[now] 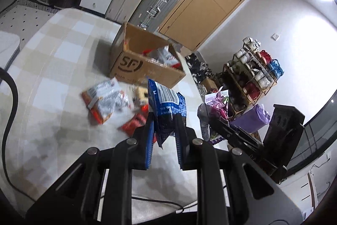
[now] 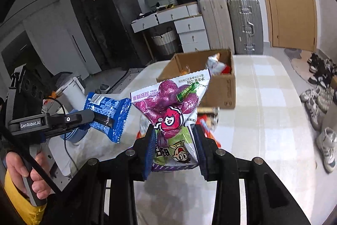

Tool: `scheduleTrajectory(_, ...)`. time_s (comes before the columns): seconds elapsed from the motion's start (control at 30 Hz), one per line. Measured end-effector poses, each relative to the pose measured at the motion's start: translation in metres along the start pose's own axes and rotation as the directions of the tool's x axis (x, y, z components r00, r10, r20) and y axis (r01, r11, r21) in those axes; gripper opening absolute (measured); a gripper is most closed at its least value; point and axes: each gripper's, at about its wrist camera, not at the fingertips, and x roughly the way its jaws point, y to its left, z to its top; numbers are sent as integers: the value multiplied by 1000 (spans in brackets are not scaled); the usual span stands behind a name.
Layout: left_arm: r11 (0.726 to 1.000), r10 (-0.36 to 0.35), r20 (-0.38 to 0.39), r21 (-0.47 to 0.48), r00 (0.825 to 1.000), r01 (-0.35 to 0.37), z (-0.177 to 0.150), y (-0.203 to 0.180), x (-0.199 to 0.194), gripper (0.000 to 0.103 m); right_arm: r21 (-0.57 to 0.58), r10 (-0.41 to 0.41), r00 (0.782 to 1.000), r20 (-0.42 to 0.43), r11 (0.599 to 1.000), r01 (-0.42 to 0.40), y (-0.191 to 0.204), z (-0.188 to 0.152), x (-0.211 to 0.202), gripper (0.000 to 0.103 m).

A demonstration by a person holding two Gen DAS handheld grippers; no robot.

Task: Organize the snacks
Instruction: 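Lift both held bags and carry them over the cardboard box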

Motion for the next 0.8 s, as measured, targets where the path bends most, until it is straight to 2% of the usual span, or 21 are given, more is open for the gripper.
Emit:
scheduleTrajectory(0.2, 1000, 5, 5, 13, 1000, -5, 36, -12, 13, 15, 32, 25, 999, 42, 999, -26, -1, 35, -1, 35)
scheduleTrajectory(0.43, 998, 54, 8, 37, 998, -55, 85, -18, 43, 15, 49, 20, 998, 55, 999, -22, -7, 76, 18, 35)
scheduleTrajectory(0.57, 994, 93, 10, 61, 996, -93, 111, -19, 66, 15, 52, 5, 999, 42, 999, -7, -14, 100, 42, 35)
scheduleTrajectory(0.8, 990, 118, 0, 72, 993, -118, 158, -11, 115, 15, 36, -34, 999, 1, 999, 34, -34, 136, 98, 35)
